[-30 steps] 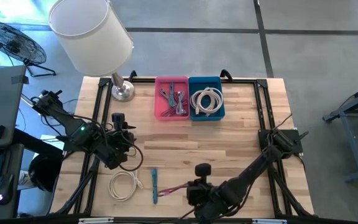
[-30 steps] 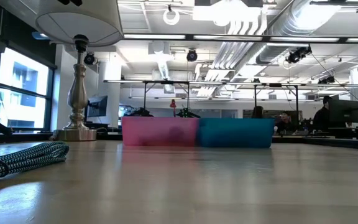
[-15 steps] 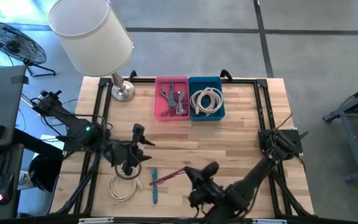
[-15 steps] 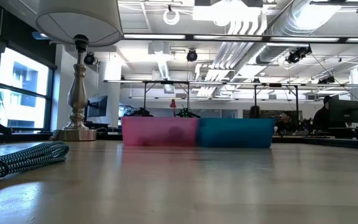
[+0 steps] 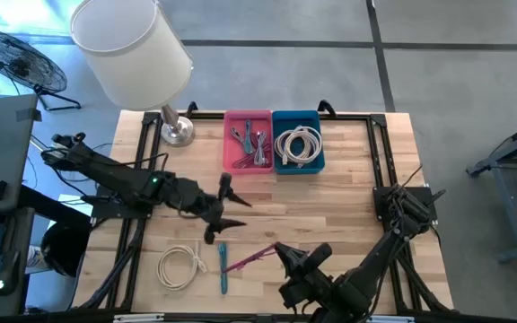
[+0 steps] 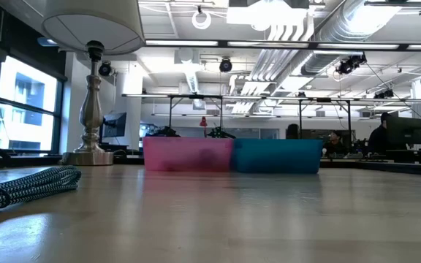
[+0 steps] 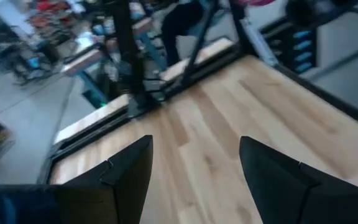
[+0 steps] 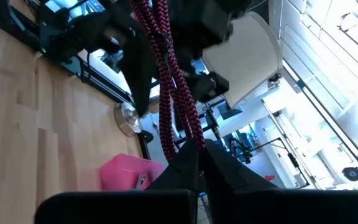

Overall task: Pick & Place USB Port
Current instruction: Put the pink charger cable into the pink bin

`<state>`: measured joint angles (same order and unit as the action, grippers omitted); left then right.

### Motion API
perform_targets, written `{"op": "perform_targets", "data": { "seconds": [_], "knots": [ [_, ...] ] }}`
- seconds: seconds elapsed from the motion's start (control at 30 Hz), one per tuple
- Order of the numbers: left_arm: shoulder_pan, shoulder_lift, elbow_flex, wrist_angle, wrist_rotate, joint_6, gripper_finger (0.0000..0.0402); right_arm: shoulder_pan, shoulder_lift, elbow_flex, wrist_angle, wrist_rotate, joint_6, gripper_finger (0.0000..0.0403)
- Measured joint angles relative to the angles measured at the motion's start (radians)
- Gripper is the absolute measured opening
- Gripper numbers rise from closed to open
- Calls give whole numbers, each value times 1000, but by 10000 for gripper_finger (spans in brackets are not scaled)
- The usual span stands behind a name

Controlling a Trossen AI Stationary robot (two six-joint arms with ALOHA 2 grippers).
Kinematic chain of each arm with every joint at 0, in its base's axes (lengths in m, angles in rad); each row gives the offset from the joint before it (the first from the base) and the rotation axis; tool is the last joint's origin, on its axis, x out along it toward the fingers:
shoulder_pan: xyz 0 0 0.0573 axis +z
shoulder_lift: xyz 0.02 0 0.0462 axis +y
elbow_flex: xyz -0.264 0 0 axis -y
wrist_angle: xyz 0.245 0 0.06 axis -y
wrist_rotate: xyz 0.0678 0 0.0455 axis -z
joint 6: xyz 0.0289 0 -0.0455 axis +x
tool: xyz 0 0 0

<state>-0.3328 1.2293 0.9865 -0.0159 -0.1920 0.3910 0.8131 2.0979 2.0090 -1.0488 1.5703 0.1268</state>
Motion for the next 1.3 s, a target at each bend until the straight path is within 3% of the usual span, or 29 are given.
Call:
{"op": "perform_targets", "data": {
  "seconds": [0.2, 0.37, 0.5, 0.83, 1.3],
  "knots": [
    [5, 0, -80, 225, 55, -3, 234, 2, 0, 0, -6, 0, 2, 0],
    [6, 0, -162, 501, 250, -3, 234, -14, -14, 0, -16, 0, 2, 0],
    [5, 0, -176, 543, 362, -3, 234, -36, -41, 0, -18, 0, -12, 0],
    [6, 0, -177, 531, 291, 6, 234, -102, -65, -1, -16, 2, 31, 0],
    [6, 1, -177, 537, 286, 5, 234, -122, -64, -3, 13, -48, 57, 0]
  ]
}}
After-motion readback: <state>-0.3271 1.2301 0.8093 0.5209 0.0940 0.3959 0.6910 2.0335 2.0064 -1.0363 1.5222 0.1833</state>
